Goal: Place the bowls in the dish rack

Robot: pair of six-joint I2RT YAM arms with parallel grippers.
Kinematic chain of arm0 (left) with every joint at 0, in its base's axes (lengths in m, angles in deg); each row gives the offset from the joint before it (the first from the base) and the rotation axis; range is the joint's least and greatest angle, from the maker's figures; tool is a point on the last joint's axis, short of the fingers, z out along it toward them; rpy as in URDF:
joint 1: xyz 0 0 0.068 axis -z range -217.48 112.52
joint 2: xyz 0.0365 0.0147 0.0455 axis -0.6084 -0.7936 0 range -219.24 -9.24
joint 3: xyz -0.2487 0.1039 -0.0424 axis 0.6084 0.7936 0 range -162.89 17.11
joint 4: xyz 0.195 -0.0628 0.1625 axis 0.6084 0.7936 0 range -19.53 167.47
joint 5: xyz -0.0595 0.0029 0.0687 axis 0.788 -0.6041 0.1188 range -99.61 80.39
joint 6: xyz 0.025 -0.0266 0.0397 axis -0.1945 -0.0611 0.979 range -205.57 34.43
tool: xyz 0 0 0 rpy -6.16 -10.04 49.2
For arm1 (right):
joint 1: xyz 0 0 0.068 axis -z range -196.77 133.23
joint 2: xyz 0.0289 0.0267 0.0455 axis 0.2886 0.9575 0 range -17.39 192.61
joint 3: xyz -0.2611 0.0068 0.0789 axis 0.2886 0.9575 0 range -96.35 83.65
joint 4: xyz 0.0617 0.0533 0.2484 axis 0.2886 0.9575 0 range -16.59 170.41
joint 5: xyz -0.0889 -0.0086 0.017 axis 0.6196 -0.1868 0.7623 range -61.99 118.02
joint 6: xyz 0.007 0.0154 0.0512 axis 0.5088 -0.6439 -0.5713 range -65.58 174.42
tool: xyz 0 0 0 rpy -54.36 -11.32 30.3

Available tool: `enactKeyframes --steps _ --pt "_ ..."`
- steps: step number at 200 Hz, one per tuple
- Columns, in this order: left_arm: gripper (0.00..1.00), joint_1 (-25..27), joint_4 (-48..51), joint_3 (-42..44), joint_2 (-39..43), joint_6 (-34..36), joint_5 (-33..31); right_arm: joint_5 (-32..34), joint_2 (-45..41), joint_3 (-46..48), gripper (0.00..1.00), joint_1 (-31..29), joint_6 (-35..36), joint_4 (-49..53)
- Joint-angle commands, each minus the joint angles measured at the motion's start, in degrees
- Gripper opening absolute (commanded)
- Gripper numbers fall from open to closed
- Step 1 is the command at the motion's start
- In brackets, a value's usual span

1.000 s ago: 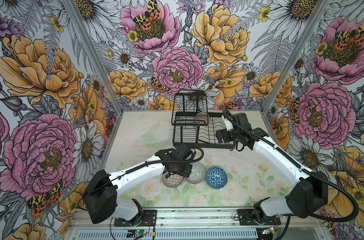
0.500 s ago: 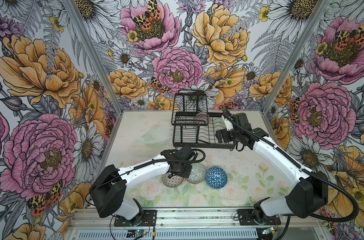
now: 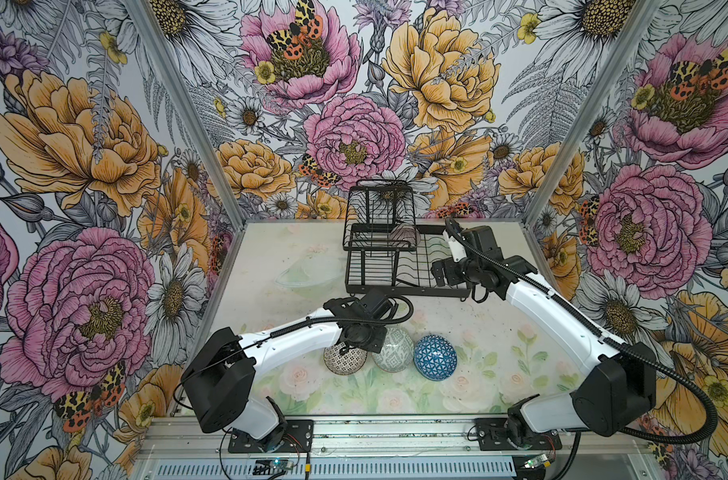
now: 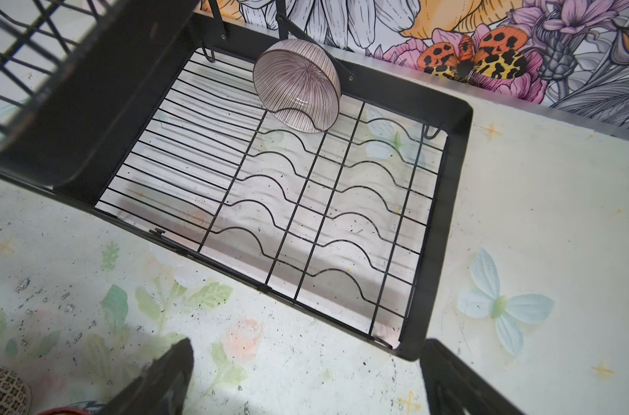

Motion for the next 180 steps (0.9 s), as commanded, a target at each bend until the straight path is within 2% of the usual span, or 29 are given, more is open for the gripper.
enactKeyframes --steps 1,44,180 --pt "0.03 0.5 0.52 -0.78 0.02 0.49 -0.75 -0.97 -1.72 0.62 1.0 0.46 0.24 0.09" --pt "0.0 0.54 1.84 -1.93 0.94 1.16 -2.23 -1.09 -2.52 0.99 0.99 0.56 0.41 0.1" --pt "0.0 1.67 4.61 -5.03 1.07 3.41 -5.25 -2.46 -2.26 1.07 0.99 0.56 0.74 -0.24"
